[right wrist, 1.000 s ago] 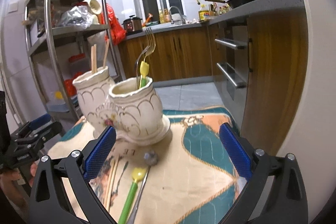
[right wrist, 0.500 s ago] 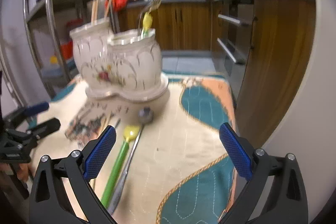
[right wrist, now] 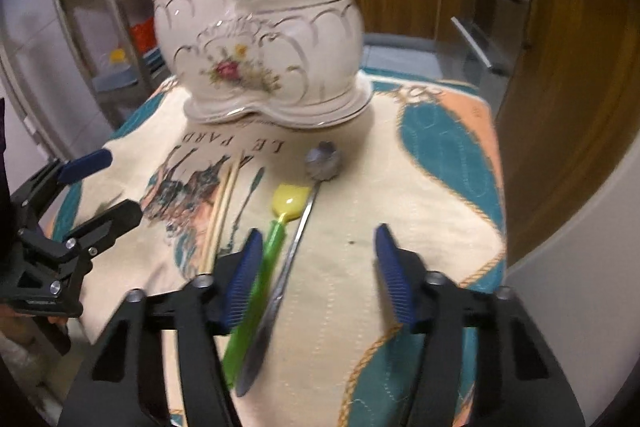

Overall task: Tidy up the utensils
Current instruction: 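Move both tools back down toward the remaining utensils on the cloth, then close the left tool on a wooden chopstick while the right tool grasps the silver flower spoon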

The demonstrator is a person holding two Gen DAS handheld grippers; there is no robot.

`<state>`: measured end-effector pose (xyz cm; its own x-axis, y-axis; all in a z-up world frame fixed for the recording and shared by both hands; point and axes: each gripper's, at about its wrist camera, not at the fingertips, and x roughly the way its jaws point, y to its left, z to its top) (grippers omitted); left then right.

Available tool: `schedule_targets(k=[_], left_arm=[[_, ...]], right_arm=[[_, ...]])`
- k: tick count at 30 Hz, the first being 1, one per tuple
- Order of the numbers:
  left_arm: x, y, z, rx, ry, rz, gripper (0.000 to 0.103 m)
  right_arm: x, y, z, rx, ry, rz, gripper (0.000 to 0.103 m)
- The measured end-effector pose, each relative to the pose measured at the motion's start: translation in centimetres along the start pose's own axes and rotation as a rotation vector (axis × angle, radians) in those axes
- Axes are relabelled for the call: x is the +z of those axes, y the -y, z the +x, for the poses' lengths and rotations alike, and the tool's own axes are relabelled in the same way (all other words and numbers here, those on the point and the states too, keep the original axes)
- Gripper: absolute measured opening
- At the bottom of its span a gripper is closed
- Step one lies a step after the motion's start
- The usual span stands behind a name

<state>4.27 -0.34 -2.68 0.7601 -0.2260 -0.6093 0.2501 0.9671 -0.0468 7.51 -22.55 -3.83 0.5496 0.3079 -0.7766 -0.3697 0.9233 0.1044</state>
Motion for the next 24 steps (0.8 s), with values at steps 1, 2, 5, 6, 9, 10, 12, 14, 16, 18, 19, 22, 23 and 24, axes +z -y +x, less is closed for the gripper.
schedule_targets(k=[1, 2, 5, 6, 9, 10, 12, 14, 16, 18, 19, 22, 23, 24], left_arm=[[0.0, 0.0, 0.0, -0.001, 0.001, 0.001, 0.097], [0.0, 0.0, -0.1, -0.002, 0.003, 0.002, 0.097], [0.0, -0.1, -0.2, -0.004, 0.009, -0.002, 0.097], [0.1, -0.2, -0.2, -0.005, 0.01, -0.004, 0.097], [0.1, -0.3, -0.2, -0.008, 0.01, -0.004, 0.097], [0.1, -0.3, -0.3, -0.008, 0.01, -0.003, 0.097], [0.1, -0.4, -0.3, -0.01, 0.012, -0.004, 0.097], [0.2, -0.4, -0.4, -0.014, 0.015, -0.004, 0.097], [0.1, -0.4, -0.4, -0.016, 0.018, -0.003, 0.097], [0.2, -0.5, -0.4, -0.018, 0.018, -0.003, 0.097], [0.2, -0.5, -0.5, -0.022, 0.017, -0.001, 0.097], [0.2, -0.4, -0.4, -0.034, 0.013, 0.004, 0.097], [0.2, -0.2, -0.4, -0.042, 0.009, 0.006, 0.097], [0.2, -0.1, -0.4, -0.052, 0.004, 0.007, 0.097]], right_arm=[[0.1, -0.1, 0.2, -0.006, -0.013, -0.004, 0.035], [0.2, -0.2, 0.5, -0.01, -0.023, -0.005, 0.033], [0.5, -0.4, 1.0, -0.007, -0.055, -0.006, 0.026], [0.7, -0.5, 1.2, -0.005, -0.063, -0.004, 0.025], [1.1, -1.1, 1.9, -0.025, -0.091, -0.03, 0.024], [1.3, -1.3, 2.1, -0.04, -0.094, -0.045, 0.024], [1.9, -1.7, 2.5, -0.066, -0.108, -0.056, 0.024], [2.4, -1.7, 2.9, -0.074, -0.117, -0.052, 0.024], [2.8, -1.7, 3.2, -0.075, -0.123, -0.044, 0.019], [3.0, -1.8, 3.4, -0.057, -0.126, -0.038, 0.012], [3.0, -1.8, 3.4, -0.051, -0.126, -0.036, 0.007], [2.5, -2.1, 3.1, -0.044, -0.117, -0.035, 0.004], [2.3, -1.9, 2.9, -0.035, -0.108, -0.022, 0.004], [2.0, -1.7, 2.6, -0.031, -0.094, -0.013, 0.004]])
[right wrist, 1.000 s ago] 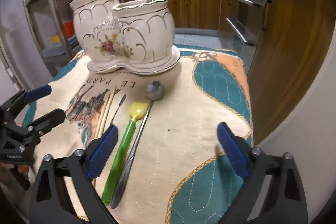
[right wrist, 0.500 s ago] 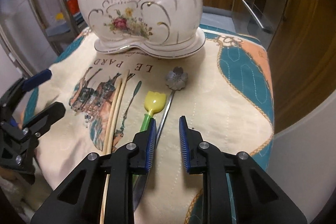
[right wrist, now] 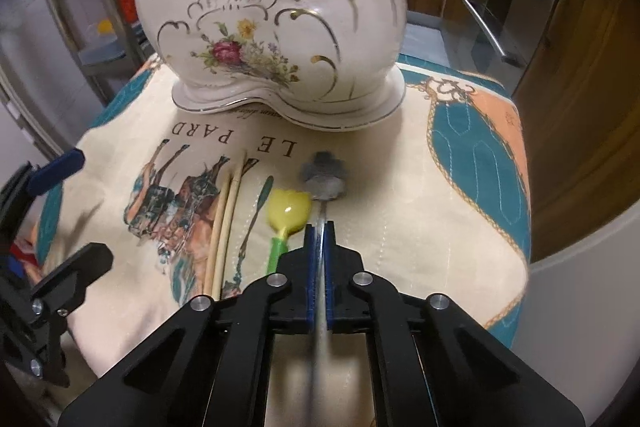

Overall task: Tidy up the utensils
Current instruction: 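Close the left tool on a wooden chopstick while the right tool grasps the silver flower spoon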

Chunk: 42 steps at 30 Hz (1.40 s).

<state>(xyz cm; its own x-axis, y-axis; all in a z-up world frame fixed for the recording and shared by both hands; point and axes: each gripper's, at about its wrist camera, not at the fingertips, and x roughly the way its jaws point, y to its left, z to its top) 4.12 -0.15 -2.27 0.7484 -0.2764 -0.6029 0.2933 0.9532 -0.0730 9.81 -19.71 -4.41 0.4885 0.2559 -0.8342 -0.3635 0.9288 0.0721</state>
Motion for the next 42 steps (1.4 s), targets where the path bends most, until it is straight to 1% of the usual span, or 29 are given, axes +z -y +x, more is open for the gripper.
schedule_targets(k=[2, 3, 4, 5, 6, 7, 8, 10, 11, 13, 15, 17, 19, 22, 27, 29, 30, 31, 34, 36, 37, 38, 40, 42], left_arm=[[0.0, 0.6, 0.2, -0.03, -0.023, 0.0, 0.097], [0.0, 0.8, 0.3, -0.036, -0.033, 0.0, 0.095], [0.1, 1.4, 0.5, -0.049, -0.059, -0.001, 0.091], [0.1, 1.9, 0.8, -0.058, -0.077, -0.002, 0.088], [0.1, 2.4, 1.1, -0.064, -0.103, 0.0, 0.082], [0.1, 3.0, 1.5, -0.061, -0.133, 0.005, 0.074], [0.0, 3.7, 2.0, -0.055, -0.165, 0.008, 0.07], [-0.2, 4.1, 2.7, -0.054, -0.21, -0.018, 0.054], [-0.2, 4.3, 3.0, -0.055, -0.231, -0.048, 0.052], [0.0, 4.6, 3.1, -0.034, -0.233, -0.078, 0.05], [0.2, 5.0, 3.2, -0.03, -0.249, -0.104, 0.044], [0.1, 5.4, 3.5, -0.008, -0.267, -0.106, 0.043], [0.1, 6.0, 3.6, 0.041, -0.277, -0.086, 0.04], [0.1, 6.7, 3.8, 0.088, -0.29, -0.079, 0.04], [1.3, 7.8, 5.0, 0.161, -0.306, -0.062, 0.04], [1.6, 7.9, 5.5, 0.172, -0.32, -0.061, 0.031], [1.6, 7.8, 5.7, 0.162, -0.331, -0.063, 0.028], [1.7, 7.9, 5.9, 0.167, -0.338, -0.065, 0.028], [1.6, 8.5, 6.0, 0.177, -0.352, -0.045, 0.019], [1.4, 8.4, 5.6, 0.148, -0.36, -0.081, 0.019], [1.2, 8.4, 5.4, 0.151, -0.358, -0.078, 0.019], [1.1, 8.4, 5.3, 0.148, -0.354, -0.082, 0.019], [0.9, 8.0, 4.8, 0.108, -0.344, -0.12, 0.019], [0.9, 8.0, 4.4, 0.101, -0.335, -0.126, 0.019]], right_arm=[[-0.4, 0.2, -0.6, 0.007, 0.032, 0.008, 0.004], [-0.7, 0.5, -1.0, 0.013, 0.052, 0.021, 0.004], [-0.9, 0.8, -1.3, 0.017, 0.069, 0.031, 0.004], [-1.3, 1.1, -1.7, 0.025, 0.095, 0.044, 0.004], [-1.7, 1.4, -2.1, 0.029, 0.118, 0.055, 0.004], [-1.9, 1.6, -2.3, 0.029, 0.136, 0.062, 0.004], [-2.3, 1.8, -2.7, 0.034, 0.162, 0.071, 0.004], [-3.1, 2.4, -3.1, 0.054, 0.194, 0.091, 0.004], [-3.4, 2.6, -3.1, 0.063, 0.204, 0.101, 0.004], [-3.8, 3.0, -3.1, 0.086, 0.212, 0.109, 0.004], [-3.9, 3.3, -3.2, 0.101, 0.219, 0.109, 0.004], [-3.9, 3.6, -3.4, 0.11, 0.234, 0.108, 0.004], [-4.1, 3.8, -3.6, 0.113, 0.245, 0.104, 0.004], [-4.7, 3.7, -3.8, 0.124, 0.252, 0.096, 0.004], [-5.3, 3.0, -3.9, 0.13, 0.259, 0.059, 0.004], [-5.4, 3.1, -3.8, 0.133, 0.255, 0.057, 0.004], [-5.5, 3.3, -3.8, 0.138, 0.251, 0.062, 0.004], [-5.5, 3.5, -3.7, 0.143, 0.248, 0.067, 0.004], [-5.6, 4.0, -3.8, 0.158, 0.243, 0.077, 0.004], [-5.8, 4.2, -3.9, 0.162, 0.247, 0.075, 0.004], [-5.8, 4.3, -4.0, 0.161, 0.249, 0.075, 0.004], [-5.9, 4.4, -4.1, 0.163, 0.252, 0.077, 0.004], [-5.9, 4.6, -4.2, 0.167, 0.256, 0.081, 0.004], [-5.8, 4.7, -4.1, 0.168, 0.255, 0.083, 0.004]])
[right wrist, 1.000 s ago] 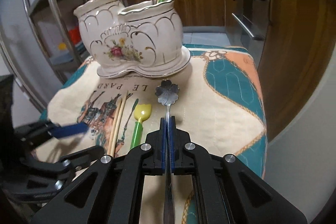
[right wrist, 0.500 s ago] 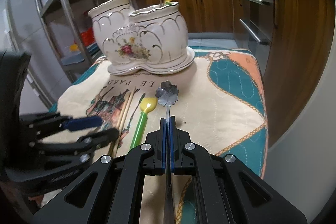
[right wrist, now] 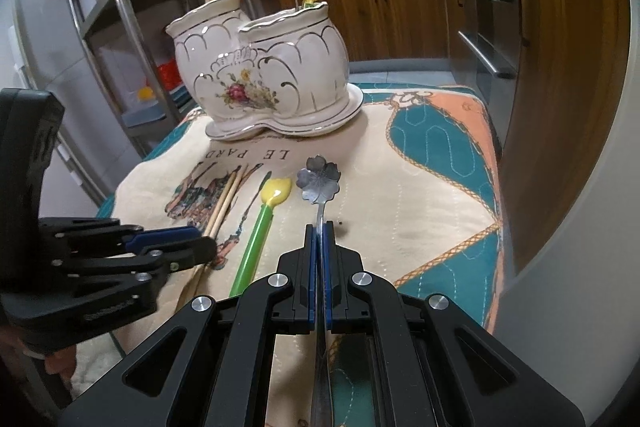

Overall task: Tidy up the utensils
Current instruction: 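Close the left tool on a wooden chopstick while the right tool grasps the silver flower spoon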

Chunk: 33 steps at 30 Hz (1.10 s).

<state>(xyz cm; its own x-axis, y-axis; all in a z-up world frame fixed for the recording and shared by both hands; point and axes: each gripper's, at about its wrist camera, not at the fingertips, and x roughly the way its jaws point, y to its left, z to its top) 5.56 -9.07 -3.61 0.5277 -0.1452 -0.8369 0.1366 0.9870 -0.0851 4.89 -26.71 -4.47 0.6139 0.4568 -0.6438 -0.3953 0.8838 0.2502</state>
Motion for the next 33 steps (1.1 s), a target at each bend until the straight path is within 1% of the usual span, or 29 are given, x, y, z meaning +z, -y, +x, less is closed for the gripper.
schedule_targets(k=[2, 5, 7, 13, 16, 20, 21, 22, 24, 28, 33], left_arm=[[-0.1, 0.0, -0.5, 0.033, 0.022, 0.017, 0.019], [-0.3, -0.4, -0.9, 0.06, 0.018, 0.015, 0.019], [-0.6, -0.6, -0.6, 0.056, -0.005, 0.018, 0.019], [-0.1, -0.2, 0.0, 0.071, -0.011, 0.031, 0.019], [0.6, 0.0, 0.5, 0.097, -0.012, 0.035, 0.019], [0.9, -0.2, 0.8, 0.089, -0.024, 0.027, 0.018], [0.8, -0.3, 0.7, 0.087, -0.028, 0.03, 0.015], [0.7, -0.4, 0.6, 0.079, -0.035, 0.037, 0.012], [0.3, -0.4, 0.6, 0.07, -0.054, 0.049, 0.011], [-0.5, -0.1, 0.3, 0.075, -0.062, 0.091, 0.011], [-0.6, 0.3, 0.3, 0.074, -0.062, 0.192, 0.009]], right_arm=[[0.0, 0.0, 0.1, 0.003, -0.002, 0.003, 0.004], [0.0, -0.2, 0.0, 0.004, 0.001, -0.004, 0.004], [0.0, -0.4, 0.0, 0.004, 0.0, -0.009, 0.004], [-0.1, -0.5, 0.1, 0.004, -0.004, -0.011, 0.004], [-0.1, -0.5, 0.1, 0.003, -0.006, -0.014, 0.004], [-0.1, -0.5, 0.1, 0.005, -0.006, -0.017, 0.004], [-0.1, -0.4, 0.1, 0.006, -0.008, -0.017, 0.004], [-0.1, -0.4, 0.1, 0.007, -0.008, -0.017, 0.004], [-0.1, -0.3, 0.1, 0.007, -0.008, -0.011, 0.004], [0.0, -0.4, 0.1, 0.01, -0.007, -0.008, 0.004], [-0.2, -0.7, 0.3, 0.01, -0.018, -0.022, 0.004]])
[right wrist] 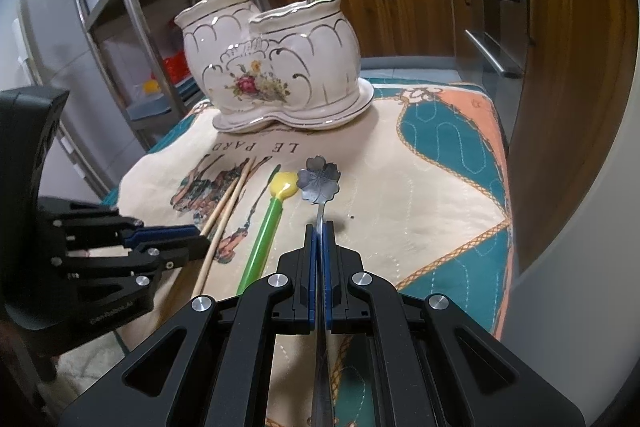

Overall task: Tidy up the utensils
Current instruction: 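Close the left tool on a wooden chopstick while the right tool grasps the silver flower spoon, then lift the chopstick over the tall pot while the right tool carries the silver spoon to the short pot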

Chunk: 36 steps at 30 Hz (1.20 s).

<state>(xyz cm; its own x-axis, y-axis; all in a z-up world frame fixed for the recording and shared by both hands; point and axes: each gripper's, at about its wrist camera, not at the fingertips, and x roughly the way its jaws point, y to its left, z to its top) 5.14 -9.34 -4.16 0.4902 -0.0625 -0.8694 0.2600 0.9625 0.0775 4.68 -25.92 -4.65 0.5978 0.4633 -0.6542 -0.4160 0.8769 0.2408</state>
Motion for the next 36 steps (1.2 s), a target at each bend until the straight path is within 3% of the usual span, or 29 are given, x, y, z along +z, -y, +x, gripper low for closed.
schedule_targets(k=[3, 8, 15, 21, 24, 31, 36], left_arm=[[-0.2, -0.4, -0.3, -0.024, 0.0, 0.081, 0.005], [-0.9, -1.9, -0.7, 0.003, -0.029, 0.241, 0.005], [-1.5, -3.9, -0.8, -0.007, -0.031, 0.298, 0.005], [-1.2, -4.6, -0.5, -0.059, 0.015, 0.263, 0.005], [-1.2, -5.6, -0.4, -0.112, 0.031, 0.21, 0.007], [-1.4, -7.3, -0.4, -0.199, 0.049, 0.118, 0.008], [-1.2, -6.4, -0.3, -0.167, 0.088, 0.156, 0.005]], right_arm=[[0.0, 0.1, 0.1, 0.0, -0.019, -0.001, 0.004], [-0.2, -0.5, 1.1, 0.011, -0.116, -0.035, 0.004], [0.7, -1.9, 1.5, -0.052, -0.216, -0.119, 0.004], [2.1, -1.6, 2.3, -0.042, -0.323, -0.105, 0.005], [2.2, -1.8, 2.3, -0.051, -0.336, -0.117, 0.005], [2.4, -1.5, 2.5, -0.02, -0.335, -0.071, 0.004], [2.5, -1.4, 2.3, -0.014, -0.285, -0.066, 0.004]])
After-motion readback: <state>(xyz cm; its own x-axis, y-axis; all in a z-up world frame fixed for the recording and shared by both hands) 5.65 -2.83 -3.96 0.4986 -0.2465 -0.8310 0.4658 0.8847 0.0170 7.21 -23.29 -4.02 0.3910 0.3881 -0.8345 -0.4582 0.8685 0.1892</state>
